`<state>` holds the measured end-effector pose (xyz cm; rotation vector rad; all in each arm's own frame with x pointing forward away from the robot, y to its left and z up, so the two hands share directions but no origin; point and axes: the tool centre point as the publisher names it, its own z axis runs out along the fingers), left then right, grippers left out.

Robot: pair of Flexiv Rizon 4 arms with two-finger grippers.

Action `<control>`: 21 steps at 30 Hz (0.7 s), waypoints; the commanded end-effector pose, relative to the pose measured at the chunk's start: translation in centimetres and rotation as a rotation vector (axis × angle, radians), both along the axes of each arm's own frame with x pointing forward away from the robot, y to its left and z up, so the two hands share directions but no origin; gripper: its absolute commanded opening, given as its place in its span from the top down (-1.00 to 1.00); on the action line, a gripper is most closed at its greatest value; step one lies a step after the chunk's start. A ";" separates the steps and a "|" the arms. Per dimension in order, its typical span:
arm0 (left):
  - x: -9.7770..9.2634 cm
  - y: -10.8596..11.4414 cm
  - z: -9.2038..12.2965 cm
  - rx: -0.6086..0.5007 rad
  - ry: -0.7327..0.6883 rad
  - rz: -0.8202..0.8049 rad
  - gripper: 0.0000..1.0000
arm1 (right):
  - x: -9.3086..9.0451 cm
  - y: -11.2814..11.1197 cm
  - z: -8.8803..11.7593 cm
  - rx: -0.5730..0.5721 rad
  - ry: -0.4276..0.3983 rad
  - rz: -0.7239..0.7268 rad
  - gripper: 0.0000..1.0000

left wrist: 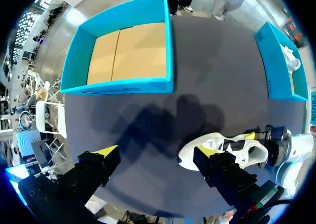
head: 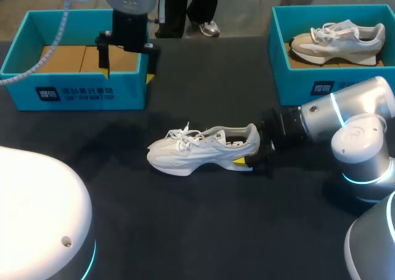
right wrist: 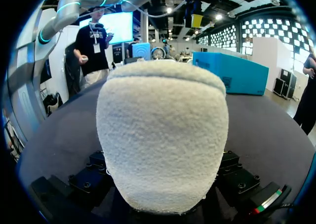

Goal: Take the shoe out of the shoebox, open the shoe tongue, remove and reinsert the insole, then place the shoe into the shoebox

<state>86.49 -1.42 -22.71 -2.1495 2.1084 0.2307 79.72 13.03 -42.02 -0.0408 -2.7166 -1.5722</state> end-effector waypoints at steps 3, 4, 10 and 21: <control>-0.3 -1.7 -0.8 0.005 -0.001 -0.009 -1.00 | 0.1 0.4 -0.4 -0.001 0.000 0.000 1.00; -0.4 -2.0 -0.9 0.005 -0.001 -0.010 -1.00 | 0.1 0.4 -0.4 -0.001 0.000 0.000 1.00; -1.5 -4.0 -1.4 0.022 -0.024 0.001 -1.00 | 0.1 0.4 -0.4 -0.001 0.000 0.000 1.00; -3.3 -6.1 -2.5 0.020 -0.080 0.113 -1.00 | 0.1 0.4 -0.4 -0.001 0.000 0.000 1.00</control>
